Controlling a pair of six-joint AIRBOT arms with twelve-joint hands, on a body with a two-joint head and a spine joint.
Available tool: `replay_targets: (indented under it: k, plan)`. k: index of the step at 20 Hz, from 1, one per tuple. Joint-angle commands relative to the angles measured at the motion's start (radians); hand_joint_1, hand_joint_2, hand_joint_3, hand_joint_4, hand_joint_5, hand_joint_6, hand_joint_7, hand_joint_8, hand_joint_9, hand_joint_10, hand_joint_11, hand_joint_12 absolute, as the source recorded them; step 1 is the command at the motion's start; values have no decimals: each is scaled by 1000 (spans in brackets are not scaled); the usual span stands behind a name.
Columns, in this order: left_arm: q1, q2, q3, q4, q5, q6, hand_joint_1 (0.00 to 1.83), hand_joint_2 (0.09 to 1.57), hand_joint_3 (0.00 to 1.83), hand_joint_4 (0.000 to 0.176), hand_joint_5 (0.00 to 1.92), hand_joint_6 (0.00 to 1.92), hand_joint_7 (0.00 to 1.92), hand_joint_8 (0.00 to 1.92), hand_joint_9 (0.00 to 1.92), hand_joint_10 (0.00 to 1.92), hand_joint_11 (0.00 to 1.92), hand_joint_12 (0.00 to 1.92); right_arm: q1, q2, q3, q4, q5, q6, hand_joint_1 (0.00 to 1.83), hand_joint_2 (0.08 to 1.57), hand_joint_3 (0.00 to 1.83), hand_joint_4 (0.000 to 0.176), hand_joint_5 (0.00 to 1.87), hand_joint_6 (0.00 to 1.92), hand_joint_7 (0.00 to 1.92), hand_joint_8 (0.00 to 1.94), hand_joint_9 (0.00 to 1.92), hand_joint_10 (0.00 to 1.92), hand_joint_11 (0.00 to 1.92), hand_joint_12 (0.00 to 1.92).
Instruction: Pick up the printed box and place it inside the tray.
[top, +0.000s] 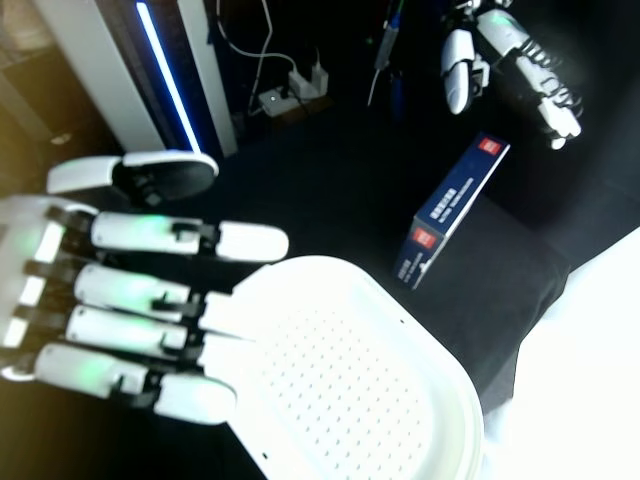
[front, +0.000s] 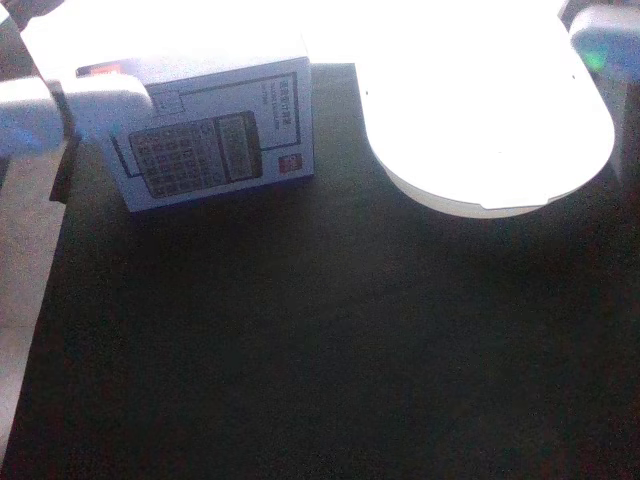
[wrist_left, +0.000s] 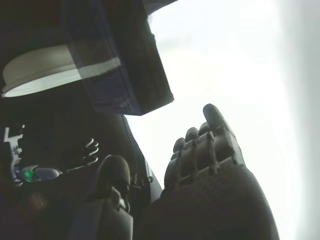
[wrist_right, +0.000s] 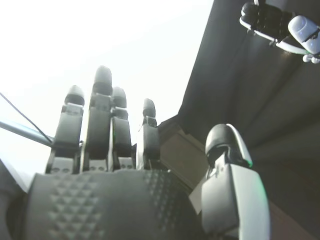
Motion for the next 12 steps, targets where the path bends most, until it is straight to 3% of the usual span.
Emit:
replay_targets:
  k: [1, 6, 8, 10, 12]
  plan:
    - [-11, 5, 2, -15, -116, -5, 374, 759, 54, 176, 0, 0, 0, 0, 0, 0, 0, 6, 15, 4, 5, 28, 118, 6, 586, 663, 60, 176, 0, 0, 0, 0, 0, 0, 0, 0]
    - [-32, -13, 19, -3, -62, -5, 392, 744, 32, 172, 0, 0, 0, 0, 0, 0, 0, 0, 15, -1, 6, 27, 118, 6, 597, 654, 40, 176, 0, 0, 0, 0, 0, 0, 0, 0]
    - [-67, -39, 50, 7, 3, -5, 430, 743, 28, 134, 0, 0, 0, 0, 0, 0, 0, 0, 15, -2, 6, 25, 118, 6, 620, 640, 30, 176, 0, 0, 0, 0, 0, 0, 0, 0]
    - [-118, -76, 94, 28, 92, -5, 464, 823, 57, 151, 0, 0, 0, 0, 0, 0, 0, 0, 15, -3, 6, 21, 118, 6, 620, 664, 37, 176, 0, 0, 0, 0, 0, 0, 0, 0]
    - [-171, -111, 135, 48, 174, -5, 443, 770, 22, 146, 0, 0, 26, 10, 24, 9, 34, 15, 15, -4, 5, 17, 118, 7, 633, 661, 31, 176, 0, 0, 0, 0, 0, 0, 0, 0]
